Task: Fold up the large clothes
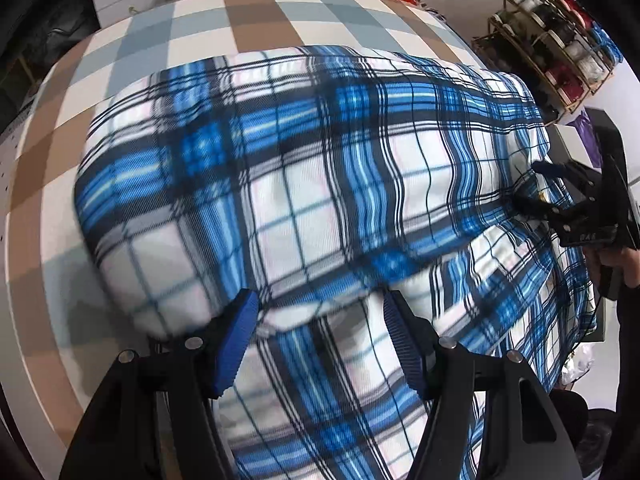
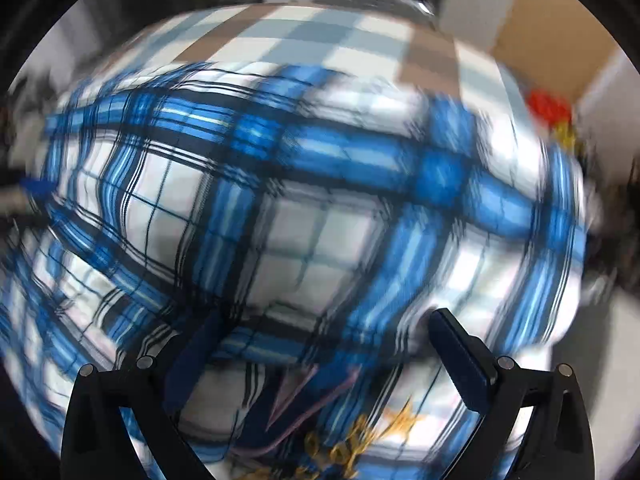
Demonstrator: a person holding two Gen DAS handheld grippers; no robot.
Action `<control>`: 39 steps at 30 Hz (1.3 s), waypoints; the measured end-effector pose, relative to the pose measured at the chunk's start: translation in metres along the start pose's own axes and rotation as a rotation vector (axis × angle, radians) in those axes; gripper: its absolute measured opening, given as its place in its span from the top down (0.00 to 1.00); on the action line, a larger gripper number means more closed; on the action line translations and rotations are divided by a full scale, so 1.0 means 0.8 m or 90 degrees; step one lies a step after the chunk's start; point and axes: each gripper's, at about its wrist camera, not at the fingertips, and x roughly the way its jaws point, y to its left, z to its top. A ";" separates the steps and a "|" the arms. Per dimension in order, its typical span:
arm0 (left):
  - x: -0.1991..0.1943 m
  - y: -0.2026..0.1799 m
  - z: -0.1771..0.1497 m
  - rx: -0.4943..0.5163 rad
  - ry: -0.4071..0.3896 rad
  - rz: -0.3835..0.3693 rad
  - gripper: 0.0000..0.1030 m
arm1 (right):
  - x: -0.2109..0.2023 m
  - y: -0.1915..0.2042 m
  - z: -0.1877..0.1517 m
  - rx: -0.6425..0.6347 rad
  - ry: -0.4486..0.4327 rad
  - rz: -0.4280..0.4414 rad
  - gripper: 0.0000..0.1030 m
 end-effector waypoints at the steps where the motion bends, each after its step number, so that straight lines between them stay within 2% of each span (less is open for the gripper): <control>1: -0.007 0.003 -0.011 -0.003 0.006 0.000 0.42 | -0.002 0.001 -0.008 0.002 0.009 -0.001 0.00; 4: -0.029 0.000 -0.038 -0.011 -0.004 -0.004 0.42 | -0.021 -0.001 -0.030 0.056 0.022 0.030 0.00; 7: -0.063 -0.005 -0.073 -0.011 -0.035 -0.013 0.42 | -0.057 0.004 -0.048 0.072 -0.025 0.037 0.00; 10: -0.094 -0.008 -0.112 -0.019 -0.057 -0.004 0.42 | -0.094 0.018 -0.070 0.101 -0.073 0.075 0.00; 15: -0.114 -0.023 -0.151 -0.044 -0.075 -0.006 0.42 | -0.146 0.048 -0.112 0.140 -0.161 0.187 0.00; 18: -0.115 -0.047 -0.166 -0.060 -0.081 -0.019 0.42 | -0.162 0.065 -0.142 0.188 -0.225 0.283 0.00; 19: -0.115 -0.050 -0.166 -0.062 -0.082 -0.013 0.42 | -0.167 0.076 -0.156 0.203 -0.248 0.328 0.00; 20: -0.121 -0.046 -0.184 -0.063 -0.091 -0.003 0.42 | -0.172 0.088 -0.161 0.206 -0.265 0.351 0.00; 22: -0.121 -0.061 -0.192 -0.070 -0.106 0.012 0.42 | -0.180 0.109 -0.171 0.202 -0.304 0.378 0.00; 24: -0.122 -0.058 -0.208 -0.082 -0.113 0.021 0.42 | -0.184 0.123 -0.187 0.194 -0.334 0.372 0.00; 27: -0.114 -0.054 -0.235 -0.107 -0.114 0.034 0.41 | -0.184 0.128 -0.193 0.191 -0.341 0.377 0.00; 31: -0.095 -0.047 -0.265 -0.152 -0.102 0.024 0.41 | -0.177 0.126 -0.210 0.211 -0.322 0.381 0.00; 37: -0.076 -0.051 -0.297 -0.205 -0.133 -0.005 0.41 | -0.176 0.129 -0.219 0.201 -0.324 0.366 0.00; 39: -0.077 -0.058 -0.303 -0.200 -0.166 0.000 0.36 | -0.175 0.129 -0.218 0.201 -0.322 0.375 0.00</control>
